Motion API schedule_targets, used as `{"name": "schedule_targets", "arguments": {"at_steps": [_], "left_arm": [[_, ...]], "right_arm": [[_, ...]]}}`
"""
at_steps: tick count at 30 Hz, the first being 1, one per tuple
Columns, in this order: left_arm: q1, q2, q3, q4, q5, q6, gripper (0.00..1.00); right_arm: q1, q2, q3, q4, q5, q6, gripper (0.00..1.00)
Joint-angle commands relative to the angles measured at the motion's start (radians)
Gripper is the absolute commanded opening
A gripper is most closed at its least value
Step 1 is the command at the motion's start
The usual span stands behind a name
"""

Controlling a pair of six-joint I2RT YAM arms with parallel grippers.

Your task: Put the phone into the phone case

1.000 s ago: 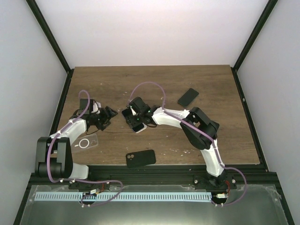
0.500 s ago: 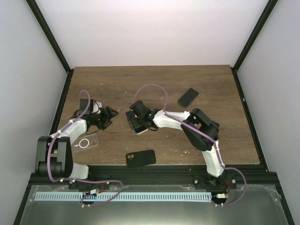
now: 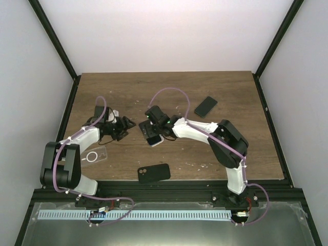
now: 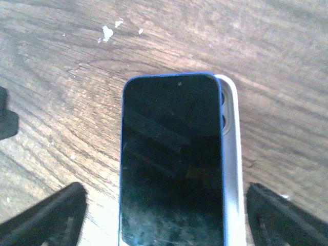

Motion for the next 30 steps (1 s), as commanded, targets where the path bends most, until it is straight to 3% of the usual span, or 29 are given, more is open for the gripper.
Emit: {"name": "schedule_targets", "arguments": {"at_steps": [1,5,10,14,30], "left_arm": [[-0.037,0.030,0.021,0.007,-0.019,0.007,0.73],[-0.051,0.028,0.020,0.004,-0.036,0.000,0.72],[-0.053,0.001,0.020,-0.011,-0.056,0.022,0.71],[-0.056,0.014,0.028,-0.026,-0.056,0.042,0.70],[-0.056,0.096,0.100,-0.082,-0.079,0.093,0.67]], "right_arm": [[-0.067,-0.048,-0.056,0.034,-0.085,-0.008,0.79],[-0.120,-0.065,-0.133,0.115,-0.209,-0.004,0.68],[-0.151,-0.064,-0.191,0.191,-0.279,-0.009,0.65],[-0.160,-0.043,-0.206,0.205,-0.343,-0.016,0.46],[-0.133,-0.063,-0.339,0.379,-0.475,0.148,0.37]]}}
